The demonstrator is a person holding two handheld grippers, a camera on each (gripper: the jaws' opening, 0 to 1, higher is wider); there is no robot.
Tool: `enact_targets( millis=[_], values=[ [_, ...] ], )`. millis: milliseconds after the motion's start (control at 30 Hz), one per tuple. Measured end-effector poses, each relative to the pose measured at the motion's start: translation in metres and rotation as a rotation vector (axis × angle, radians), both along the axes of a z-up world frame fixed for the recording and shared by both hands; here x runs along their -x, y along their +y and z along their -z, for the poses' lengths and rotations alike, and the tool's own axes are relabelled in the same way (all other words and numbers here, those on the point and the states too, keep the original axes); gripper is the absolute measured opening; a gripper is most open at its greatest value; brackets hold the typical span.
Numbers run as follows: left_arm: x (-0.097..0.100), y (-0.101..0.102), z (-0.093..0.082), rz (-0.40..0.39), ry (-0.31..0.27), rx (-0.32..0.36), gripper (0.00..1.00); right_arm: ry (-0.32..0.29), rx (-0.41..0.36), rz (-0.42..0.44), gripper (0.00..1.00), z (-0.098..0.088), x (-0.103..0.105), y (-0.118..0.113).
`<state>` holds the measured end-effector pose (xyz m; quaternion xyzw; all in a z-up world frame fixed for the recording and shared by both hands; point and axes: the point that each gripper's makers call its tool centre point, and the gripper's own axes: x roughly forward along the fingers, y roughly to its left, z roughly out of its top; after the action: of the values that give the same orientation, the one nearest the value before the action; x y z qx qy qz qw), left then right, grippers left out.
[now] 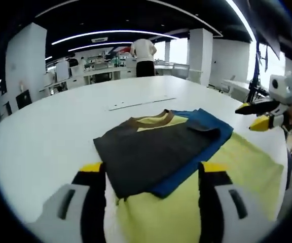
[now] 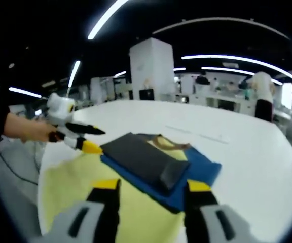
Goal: Fold the garment on the visible template until the final outline fits inside the template.
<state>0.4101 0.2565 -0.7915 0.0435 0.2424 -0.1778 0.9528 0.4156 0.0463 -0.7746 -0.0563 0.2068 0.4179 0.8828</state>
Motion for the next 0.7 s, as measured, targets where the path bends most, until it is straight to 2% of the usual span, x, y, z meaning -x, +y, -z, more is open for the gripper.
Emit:
enact_targets(
  millis=[33,133,367,500,700],
  values=[
    [0.0,0.008,0.004,-0.011,0.003,-0.004,0.59,-0.004,-0.004,-0.001,0.43,0.001,-0.003,0.003],
    [0.002,0.017,0.008,-0.028,0.012,-0.002,0.49,-0.016,-0.017,0.002,0.36,0.006,-0.012,0.009],
    [0.006,0.031,0.028,-0.026,0.061,-0.049,0.37,-0.011,-0.02,0.015,0.25,0.017,-0.024,0.02],
    [0.004,0.039,0.034,-0.044,0.066,-0.036,0.27,0.009,-0.003,0.021,0.21,0.031,-0.027,0.024],
    [0.003,0.041,0.036,-0.063,0.067,-0.028,0.21,0.021,0.01,0.028,0.14,0.039,-0.032,0.029]
  ],
)
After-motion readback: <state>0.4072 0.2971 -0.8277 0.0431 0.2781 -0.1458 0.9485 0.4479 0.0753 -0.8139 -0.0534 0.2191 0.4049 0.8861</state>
